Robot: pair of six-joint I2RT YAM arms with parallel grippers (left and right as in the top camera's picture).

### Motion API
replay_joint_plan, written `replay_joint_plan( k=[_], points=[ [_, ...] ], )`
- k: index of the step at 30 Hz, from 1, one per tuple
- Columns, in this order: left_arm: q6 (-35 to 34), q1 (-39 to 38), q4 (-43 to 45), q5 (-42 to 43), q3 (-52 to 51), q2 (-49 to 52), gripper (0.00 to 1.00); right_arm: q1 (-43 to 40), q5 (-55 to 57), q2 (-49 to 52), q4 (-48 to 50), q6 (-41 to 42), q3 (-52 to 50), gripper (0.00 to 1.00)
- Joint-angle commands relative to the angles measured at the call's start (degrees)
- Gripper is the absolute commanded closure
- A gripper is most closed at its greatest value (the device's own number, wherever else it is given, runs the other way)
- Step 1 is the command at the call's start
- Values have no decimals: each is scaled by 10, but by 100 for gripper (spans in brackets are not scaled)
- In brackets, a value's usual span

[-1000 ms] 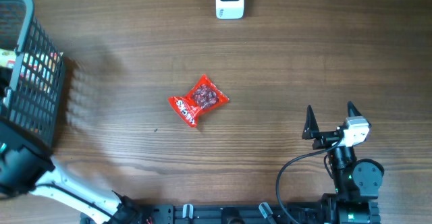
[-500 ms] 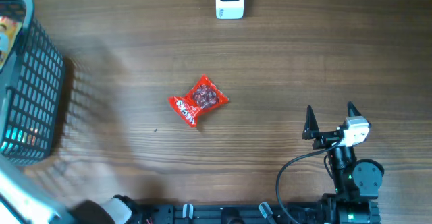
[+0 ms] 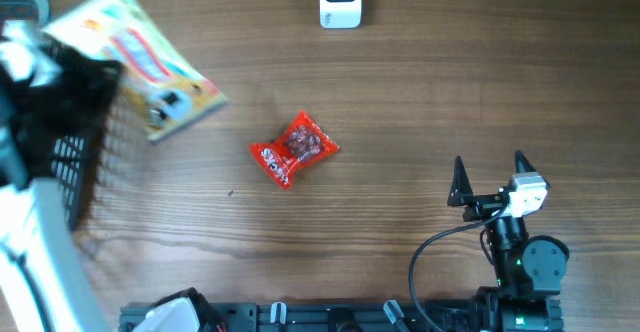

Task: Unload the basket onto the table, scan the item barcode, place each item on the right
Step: 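Carry the wet-wipes pack out and release it beside the candy bag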

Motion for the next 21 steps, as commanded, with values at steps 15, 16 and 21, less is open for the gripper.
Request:
replay_joint_plan(
  k=[15,16,21],
  points=[
    [22,-280,152,-41,-170,271,57,-2,6,-3,2,-4,-1,0],
    [23,-277,152,-43,-170,269,50,-2,6,-3,2,-4,-1,0],
    [23,-243,138,-43,-160,237,0,-2,6,-3,2,-4,-1,0]
  ],
)
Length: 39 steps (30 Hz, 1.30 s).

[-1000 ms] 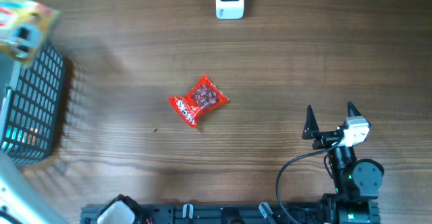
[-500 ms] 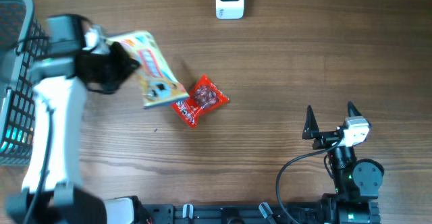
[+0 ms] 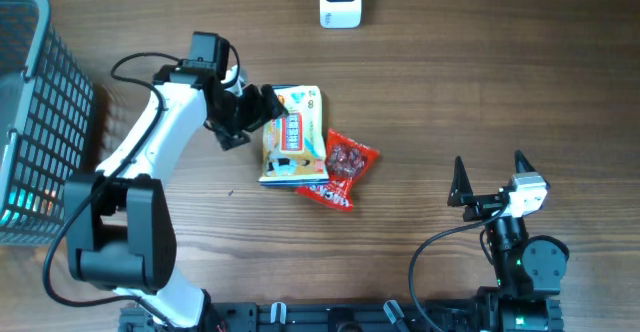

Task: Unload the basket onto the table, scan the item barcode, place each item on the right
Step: 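Carry the wet-wipes pack out and release it beside the candy bag, then reach the left gripper into the basket toward the teal Kleenex pack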

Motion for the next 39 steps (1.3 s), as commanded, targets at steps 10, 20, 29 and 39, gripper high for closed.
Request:
replay_joint_plan(
  k=[10,20,29,39],
  points=[
    [24,143,-130,-31,240,-193,0,-2,6,-3,2,-4,-1,0],
    [24,327,-110,-349,294,-314,0,-2,6,-3,2,-4,-1,0],
    [15,476,-111,-428,294,-198,0,-2,6,-3,2,-4,-1,0],
    [15,547,-168,-426,294,-44,0,-2,6,-3,2,-4,-1,0]
  ],
)
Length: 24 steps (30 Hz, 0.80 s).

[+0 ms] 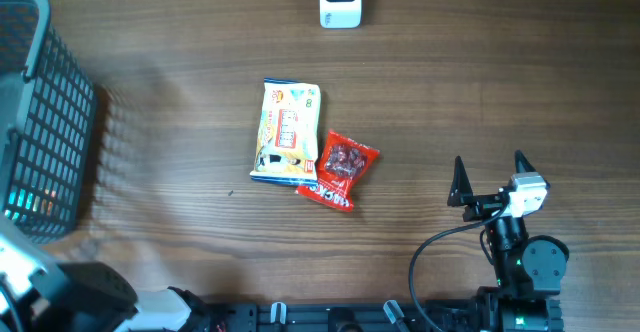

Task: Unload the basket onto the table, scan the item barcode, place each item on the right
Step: 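Reach the left gripper into the basket toward the teal Kleenex pack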

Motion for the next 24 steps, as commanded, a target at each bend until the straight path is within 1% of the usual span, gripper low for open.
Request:
replay_joint_plan(
  k=[1,4,6,11,15,24],
  points=[
    [1,25,-24,-8,3,61,0,-2,6,-3,2,-4,-1,0],
    [1,40,-49,28,2,113,0,-2,6,-3,2,-4,-1,0],
    [1,46,-66,70,2,158,0,-2,6,-3,2,-4,-1,0],
    [1,46,-88,71,2,200,0,-2,6,-3,2,-4,-1,0],
    [1,46,-87,71,-20,207,0,-2,6,-3,2,-4,-1,0],
    [1,46,-40,71,-88,207,0,-2,6,-3,2,-4,-1,0]
  ],
)
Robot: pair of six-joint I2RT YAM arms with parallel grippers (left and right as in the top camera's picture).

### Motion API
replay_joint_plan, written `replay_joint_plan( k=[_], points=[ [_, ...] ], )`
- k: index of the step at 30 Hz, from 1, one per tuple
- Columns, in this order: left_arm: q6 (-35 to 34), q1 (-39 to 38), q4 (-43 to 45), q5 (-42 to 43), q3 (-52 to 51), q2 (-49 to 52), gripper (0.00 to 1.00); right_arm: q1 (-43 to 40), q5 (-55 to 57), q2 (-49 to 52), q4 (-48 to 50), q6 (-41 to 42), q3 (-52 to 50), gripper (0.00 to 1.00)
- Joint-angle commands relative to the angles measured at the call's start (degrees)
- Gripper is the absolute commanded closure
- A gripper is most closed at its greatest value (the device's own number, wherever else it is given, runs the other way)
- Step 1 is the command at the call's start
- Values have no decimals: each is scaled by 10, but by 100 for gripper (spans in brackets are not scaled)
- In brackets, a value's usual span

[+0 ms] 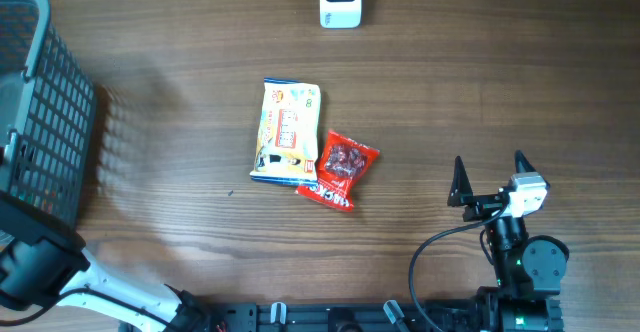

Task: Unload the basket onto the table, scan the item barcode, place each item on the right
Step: 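Reach the left gripper into the basket toward the teal Kleenex pack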

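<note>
A yellow snack packet (287,132) lies flat at the table's middle. A red snack packet (340,169) lies against its lower right corner, partly overlapping it. The white barcode scanner stands at the far edge. My right gripper (490,177) rests open at the near right, well clear of both packets, with nothing between its fingers. Of my left arm only a black link and a white link (35,267) show at the near left corner; its gripper is out of view.
A dark mesh basket (45,102) stands along the left edge. The right arm's base and cable (520,267) fill the near right corner. A black rail (300,317) runs along the near edge.
The left arm's links at the near left corner have shifted, with a black link now showing higher at the left edge. Both packets, the scanner and the right gripper have not moved.
First the left arm held the yellow packet by the basket, with the red packet alone at the middle. Then its gripper was at the yellow packet laid at the middle, and the red packet sat further right. After that the arm had withdrawn to the near left corner.
</note>
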Motion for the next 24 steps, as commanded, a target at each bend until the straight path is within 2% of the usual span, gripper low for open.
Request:
replay_joint_plan(
  k=[1,8,10,12,13,16,17,18,19,24],
  points=[
    [1,3,20,5,-31,4,0,-2,6,-3,2,-4,-1,0],
    [1,4,56,5,-56,4,1,-2,6,-3,2,-5,-1,0],
    [1,5,62,5,-56,4,13,-2,6,-3,2,-4,-1,0],
    [1,6,66,5,-56,4,30,-2,6,-3,2,-4,-1,0],
    [1,6,66,4,-56,4,35,-2,6,-3,2,-4,-1,0],
    [1,10,67,3,-56,4,34,-2,6,-3,2,-5,-1,0],
    [1,14,66,3,-56,4,31,-2,6,-3,2,-5,-1,0],
    [1,19,66,3,-56,4,21,-2,6,-3,2,-4,-1,0],
    [1,24,66,3,-56,4,20,-2,6,-3,2,-4,-1,0],
    [1,45,65,17,-56,4,25,-2,6,-3,2,-4,-1,0]
  ],
)
